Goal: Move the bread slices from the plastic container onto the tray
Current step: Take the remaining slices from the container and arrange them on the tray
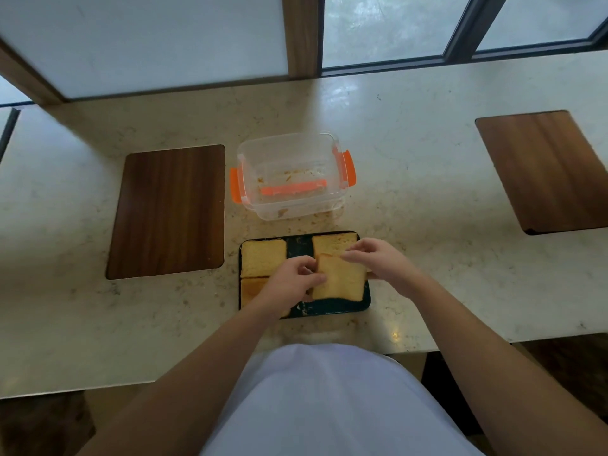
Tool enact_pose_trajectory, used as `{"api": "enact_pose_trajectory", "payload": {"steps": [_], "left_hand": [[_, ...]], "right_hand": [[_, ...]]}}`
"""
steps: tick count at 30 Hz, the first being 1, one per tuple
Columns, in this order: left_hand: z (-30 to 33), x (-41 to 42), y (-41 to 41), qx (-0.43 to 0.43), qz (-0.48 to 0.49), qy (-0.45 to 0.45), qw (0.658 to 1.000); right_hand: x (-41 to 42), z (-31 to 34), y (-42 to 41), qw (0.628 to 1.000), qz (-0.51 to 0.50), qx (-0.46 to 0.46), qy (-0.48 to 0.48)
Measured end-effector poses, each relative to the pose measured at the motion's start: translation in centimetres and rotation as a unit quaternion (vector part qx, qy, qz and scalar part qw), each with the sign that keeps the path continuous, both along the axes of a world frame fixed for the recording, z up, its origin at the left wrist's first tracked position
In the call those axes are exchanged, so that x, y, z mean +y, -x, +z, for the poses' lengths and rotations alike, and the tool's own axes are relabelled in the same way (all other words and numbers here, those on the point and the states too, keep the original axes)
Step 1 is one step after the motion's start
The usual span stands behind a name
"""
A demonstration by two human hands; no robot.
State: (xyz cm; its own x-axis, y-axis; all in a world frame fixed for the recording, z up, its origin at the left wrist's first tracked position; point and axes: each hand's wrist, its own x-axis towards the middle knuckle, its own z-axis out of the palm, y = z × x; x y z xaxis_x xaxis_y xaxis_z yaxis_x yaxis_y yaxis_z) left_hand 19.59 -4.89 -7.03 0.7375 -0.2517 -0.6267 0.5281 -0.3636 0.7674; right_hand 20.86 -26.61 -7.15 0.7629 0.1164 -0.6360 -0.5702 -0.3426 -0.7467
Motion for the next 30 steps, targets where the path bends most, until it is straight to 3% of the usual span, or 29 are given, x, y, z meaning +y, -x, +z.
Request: {"api": "enact_pose_trajectory", "payload": {"steps": [5, 8, 12, 14, 21, 30], "left_hand": [[-0.5, -0.1, 1.0, 0.100, 0.092, 0.052, 0.989], [-1.4, -0.3, 2.3, 0.097, 0.083, 0.008, 0.992], [-2.5, -0.8, 3.0, 0.048, 0.056, -0.134, 0.988], [-2.8, -1.1, 2.8, 0.021, 0.034, -0.164, 0.986], [-2.9, -2.4, 2.2, -0.012, -0.032, -0.176, 0.984], [-2.7, -3.0, 1.6, -0.010, -0.018, -0.153, 0.988]], "right_hand": [[-0.9, -1.9, 1.7, 0.987, -0.127, 0.089, -0.052], [-0.7, -3.0, 3.2, 0.982, -0.167, 0.089, -0.022], [0.2, -3.4, 4.7, 0.985, -0.152, 0.080, 0.012], [0.7, -3.5, 5.2, 0.988, -0.142, 0.057, 0.037], [1.0, -2.8, 5.8, 0.983, -0.129, -0.006, 0.128], [1.7, -2.6, 5.7, 0.980, -0.061, -0.022, 0.188]]}}
